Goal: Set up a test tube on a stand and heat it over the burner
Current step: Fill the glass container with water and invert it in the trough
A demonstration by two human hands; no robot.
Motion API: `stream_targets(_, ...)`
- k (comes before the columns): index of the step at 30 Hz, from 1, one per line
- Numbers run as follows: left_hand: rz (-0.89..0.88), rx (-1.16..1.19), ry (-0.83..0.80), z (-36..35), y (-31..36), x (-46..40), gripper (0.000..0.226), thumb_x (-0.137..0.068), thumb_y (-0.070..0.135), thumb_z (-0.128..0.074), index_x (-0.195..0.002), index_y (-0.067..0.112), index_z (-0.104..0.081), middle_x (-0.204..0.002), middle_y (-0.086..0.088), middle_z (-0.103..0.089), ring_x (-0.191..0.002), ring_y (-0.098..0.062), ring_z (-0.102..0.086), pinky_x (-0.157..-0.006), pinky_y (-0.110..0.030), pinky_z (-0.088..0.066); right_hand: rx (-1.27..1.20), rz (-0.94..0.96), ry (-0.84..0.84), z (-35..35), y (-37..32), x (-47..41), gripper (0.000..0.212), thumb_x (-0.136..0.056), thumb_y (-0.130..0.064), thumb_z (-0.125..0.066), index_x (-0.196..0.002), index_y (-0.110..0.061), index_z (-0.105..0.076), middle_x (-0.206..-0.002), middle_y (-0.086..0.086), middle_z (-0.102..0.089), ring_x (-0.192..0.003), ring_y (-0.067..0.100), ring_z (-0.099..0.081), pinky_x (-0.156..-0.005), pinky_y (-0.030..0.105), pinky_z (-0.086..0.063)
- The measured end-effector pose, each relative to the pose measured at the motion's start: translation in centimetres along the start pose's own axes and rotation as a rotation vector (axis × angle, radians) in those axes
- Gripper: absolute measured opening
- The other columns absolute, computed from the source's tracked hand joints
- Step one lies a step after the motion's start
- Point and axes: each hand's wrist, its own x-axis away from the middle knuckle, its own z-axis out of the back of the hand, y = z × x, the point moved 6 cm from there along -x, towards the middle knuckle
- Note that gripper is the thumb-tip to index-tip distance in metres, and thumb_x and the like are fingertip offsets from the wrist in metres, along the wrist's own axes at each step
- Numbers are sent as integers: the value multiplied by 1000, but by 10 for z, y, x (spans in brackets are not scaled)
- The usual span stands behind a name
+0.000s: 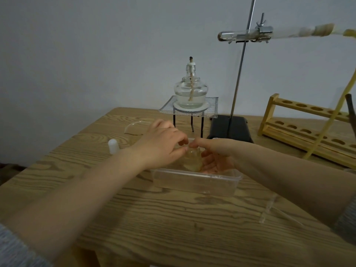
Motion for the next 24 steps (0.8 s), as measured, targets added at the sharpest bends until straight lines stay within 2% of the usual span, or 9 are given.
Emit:
stream_targets(3, 52, 84, -69, -2, 0, -1, 37, -89, 55, -39, -112, 35, -59, -92, 20, -50, -108, -11, -43, -104, -37, -25, 20, 17, 12, 0, 0, 0, 48, -78, -35, -70, -112, -2, -60, -91, 14, -68, -75, 24, -66, -66, 31, -55)
stream_targets(6, 66, 119, -114, -3, 0, -3, 43, -85, 60, -44, -119, 35, -56, -106, 21, -60, -109, -10, -43, -105, -36, -22, 30, 49, 10, -2, -2, 1, 43, -79, -33, -71, -111, -5, -62, -91, 11, -69, -74, 22, -67, -65, 30, -54)
stream_targets(9, 88, 145, -152, -8, -1, -3, 50, -81, 65, -47, -121, 36, -55, -108, 20, -62, -108, -10, -44, -106, -36, -22, 56, 61, 4, -4, -2, 4, 36, -82, -32, -69, -107, -8, -62, -89, 9, -67, -73, 19, -65, -63, 28, -52)
stream_targets(17, 93, 143, -180, -8, 3, -6, 51, -75, 67, -56, -116, 36, -58, -105, 20, -63, -106, -10, -48, -102, -35, -28, 80, 24, -35, -8, -3, 12, 48, -83, -29, -68, -122, -5, -55, -104, 12, -61, -78, 20, -62, -63, 29, -52)
stream_targets(21, 85, 158, -193, -6, 7, -7, 50, -74, 65, -59, -115, 35, -59, -107, 19, -62, -107, -9, -50, -104, -36, -30, 70, -59, -43, -5, -1, 17, 57, -83, -27, -69, -124, 6, -48, -93, 15, -60, -77, 23, -61, -62, 32, -52)
stream_targets(24, 88, 195, -211, -7, 6, -8, 50, -72, 65, -61, -113, 36, -60, -107, 20, -63, -107, -8, -52, -104, -37, -31, 88, -87, -38, -2, -1, 17, 62, -83, -26, -68, -127, 11, -43, -88, 19, -59, -78, 26, -60, -70, 33, -51)
